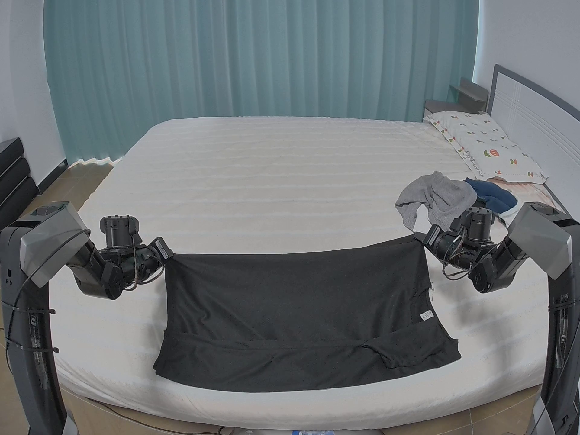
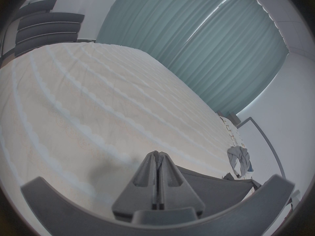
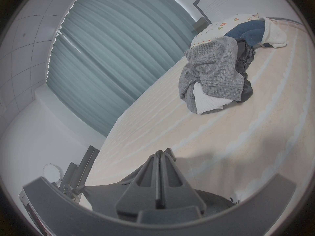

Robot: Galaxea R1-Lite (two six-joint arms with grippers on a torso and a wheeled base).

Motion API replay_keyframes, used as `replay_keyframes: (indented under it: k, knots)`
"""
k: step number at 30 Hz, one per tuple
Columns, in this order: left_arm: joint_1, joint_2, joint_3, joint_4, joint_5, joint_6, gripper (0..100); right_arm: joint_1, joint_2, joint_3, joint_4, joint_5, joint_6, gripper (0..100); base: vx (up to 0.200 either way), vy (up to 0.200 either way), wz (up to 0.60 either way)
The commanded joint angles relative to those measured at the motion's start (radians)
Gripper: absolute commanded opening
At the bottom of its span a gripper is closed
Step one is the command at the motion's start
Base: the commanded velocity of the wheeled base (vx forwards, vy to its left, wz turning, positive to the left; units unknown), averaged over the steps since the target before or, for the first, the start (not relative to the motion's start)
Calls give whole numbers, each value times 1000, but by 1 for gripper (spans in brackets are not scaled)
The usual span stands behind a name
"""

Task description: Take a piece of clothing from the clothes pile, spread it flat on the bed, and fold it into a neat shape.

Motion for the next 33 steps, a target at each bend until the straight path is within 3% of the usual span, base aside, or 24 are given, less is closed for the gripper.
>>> replay_keyframes:
  k: [1, 17, 26, 33]
  knots:
    - [2, -19, 20, -2, -9, 1, 0, -11, -31, 24, -10, 8, -1, 0, 0, 0, 0]
    - [8, -57, 69, -1, -16, 37, 0, -38, -43, 151, -79, 96, -22, 0, 0, 0, 0]
    - [3, -60, 100, -1, -16, 83, 0, -42, -61, 208, -111, 102, -27, 0, 0, 0, 0]
    - [0, -70, 152, -2, -13, 124, 0, -48, -64, 291, -113, 131, -96, 0, 0, 0, 0]
